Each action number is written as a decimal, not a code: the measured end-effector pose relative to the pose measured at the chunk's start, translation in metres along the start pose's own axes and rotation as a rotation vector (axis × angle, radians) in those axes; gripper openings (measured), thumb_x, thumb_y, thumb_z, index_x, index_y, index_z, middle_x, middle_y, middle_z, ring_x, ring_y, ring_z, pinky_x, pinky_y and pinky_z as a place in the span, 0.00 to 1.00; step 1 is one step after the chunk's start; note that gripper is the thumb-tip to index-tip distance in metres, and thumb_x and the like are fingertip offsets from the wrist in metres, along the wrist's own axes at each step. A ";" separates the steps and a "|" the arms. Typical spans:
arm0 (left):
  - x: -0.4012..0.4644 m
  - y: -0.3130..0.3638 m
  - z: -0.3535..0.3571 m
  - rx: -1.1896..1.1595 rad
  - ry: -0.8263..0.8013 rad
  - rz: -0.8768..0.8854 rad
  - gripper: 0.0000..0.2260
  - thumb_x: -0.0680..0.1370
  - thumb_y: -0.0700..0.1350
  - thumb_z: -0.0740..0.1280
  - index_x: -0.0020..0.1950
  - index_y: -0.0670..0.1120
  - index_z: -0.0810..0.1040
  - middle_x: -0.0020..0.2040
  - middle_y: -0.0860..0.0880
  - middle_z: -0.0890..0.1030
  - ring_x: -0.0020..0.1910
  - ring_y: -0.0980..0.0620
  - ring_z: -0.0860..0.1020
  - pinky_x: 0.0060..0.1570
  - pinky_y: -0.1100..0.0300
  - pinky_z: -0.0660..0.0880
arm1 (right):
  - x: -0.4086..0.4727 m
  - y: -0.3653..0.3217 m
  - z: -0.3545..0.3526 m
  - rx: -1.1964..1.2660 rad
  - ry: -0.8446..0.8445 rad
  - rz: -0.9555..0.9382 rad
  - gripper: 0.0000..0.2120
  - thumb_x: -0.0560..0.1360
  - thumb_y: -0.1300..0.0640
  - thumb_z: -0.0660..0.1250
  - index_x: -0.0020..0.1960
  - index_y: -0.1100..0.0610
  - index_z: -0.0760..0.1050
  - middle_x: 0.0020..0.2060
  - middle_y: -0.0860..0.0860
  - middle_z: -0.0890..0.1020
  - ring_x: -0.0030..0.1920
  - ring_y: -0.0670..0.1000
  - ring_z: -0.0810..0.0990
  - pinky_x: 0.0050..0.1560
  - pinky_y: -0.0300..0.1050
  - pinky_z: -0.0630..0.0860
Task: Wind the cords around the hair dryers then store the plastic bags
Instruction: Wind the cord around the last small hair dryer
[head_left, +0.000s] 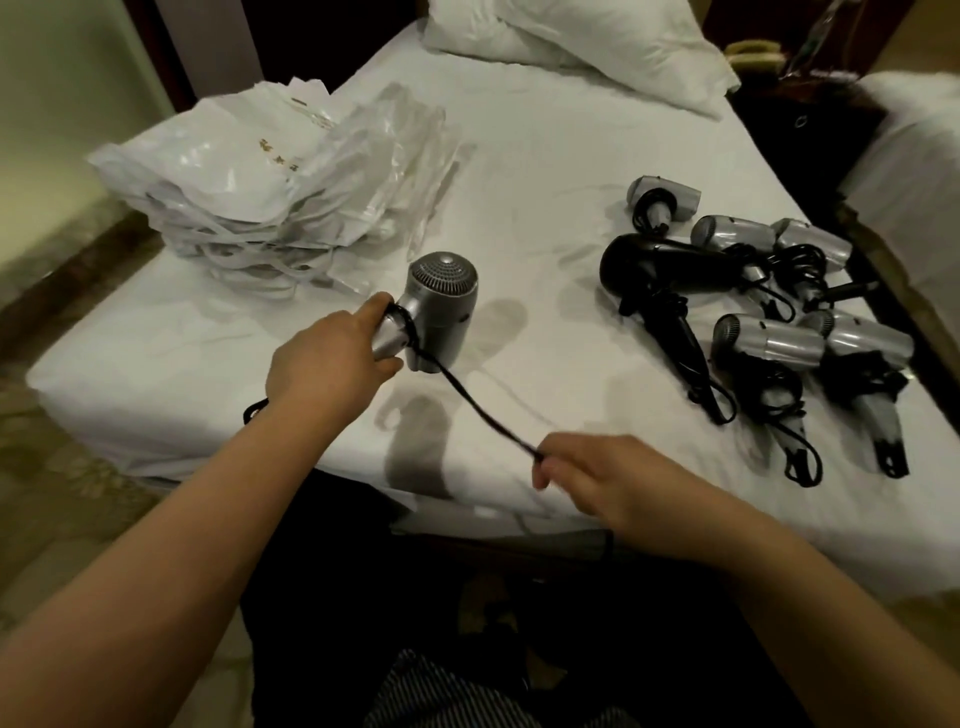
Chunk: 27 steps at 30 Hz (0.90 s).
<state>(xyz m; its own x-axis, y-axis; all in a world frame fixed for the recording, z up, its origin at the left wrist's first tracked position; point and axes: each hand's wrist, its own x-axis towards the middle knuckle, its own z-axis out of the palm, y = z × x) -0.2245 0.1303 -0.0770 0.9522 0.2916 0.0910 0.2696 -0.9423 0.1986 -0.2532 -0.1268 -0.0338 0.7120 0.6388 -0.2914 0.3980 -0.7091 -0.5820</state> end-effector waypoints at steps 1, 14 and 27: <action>-0.001 0.001 -0.002 0.031 0.002 0.026 0.28 0.76 0.55 0.65 0.73 0.59 0.58 0.58 0.45 0.76 0.55 0.41 0.75 0.43 0.53 0.69 | -0.001 -0.006 -0.002 -0.186 -0.081 -0.076 0.08 0.81 0.54 0.56 0.46 0.55 0.71 0.30 0.47 0.68 0.35 0.47 0.65 0.36 0.42 0.61; -0.041 0.033 -0.027 0.030 -0.148 0.709 0.29 0.71 0.63 0.63 0.67 0.58 0.55 0.56 0.54 0.81 0.48 0.47 0.80 0.39 0.57 0.70 | 0.053 -0.013 -0.105 -0.413 0.497 -0.347 0.11 0.78 0.56 0.60 0.44 0.60 0.77 0.37 0.55 0.79 0.41 0.53 0.75 0.45 0.44 0.68; -0.054 0.059 -0.051 -1.153 -0.173 0.460 0.27 0.63 0.49 0.76 0.58 0.64 0.72 0.40 0.55 0.82 0.32 0.57 0.79 0.36 0.63 0.76 | 0.060 0.003 0.021 0.427 0.138 0.163 0.21 0.82 0.55 0.54 0.39 0.67 0.76 0.24 0.58 0.69 0.27 0.52 0.68 0.33 0.45 0.69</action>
<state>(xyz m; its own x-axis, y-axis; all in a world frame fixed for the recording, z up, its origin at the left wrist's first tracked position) -0.2675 0.0673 -0.0202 0.9546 -0.1339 0.2663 -0.2915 -0.2335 0.9276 -0.2214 -0.0844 -0.0697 0.8268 0.4639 -0.3182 0.0222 -0.5921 -0.8056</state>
